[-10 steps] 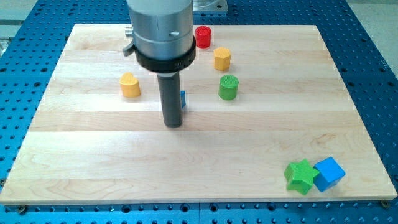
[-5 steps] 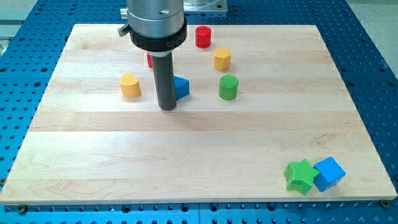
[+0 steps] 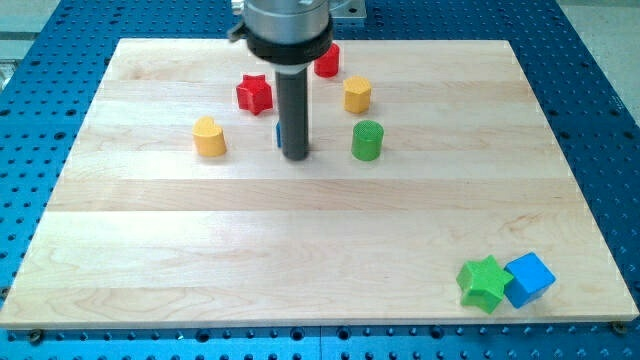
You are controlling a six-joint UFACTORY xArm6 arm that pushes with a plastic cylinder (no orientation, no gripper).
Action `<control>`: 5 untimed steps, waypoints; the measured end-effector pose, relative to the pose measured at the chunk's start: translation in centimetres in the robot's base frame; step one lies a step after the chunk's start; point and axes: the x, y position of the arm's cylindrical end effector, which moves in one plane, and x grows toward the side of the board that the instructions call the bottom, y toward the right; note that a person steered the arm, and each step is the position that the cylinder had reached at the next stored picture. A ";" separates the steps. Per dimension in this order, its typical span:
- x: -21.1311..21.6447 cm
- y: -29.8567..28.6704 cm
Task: Move the triangle left side of the hexagon
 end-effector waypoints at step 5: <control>-3.3 -4.6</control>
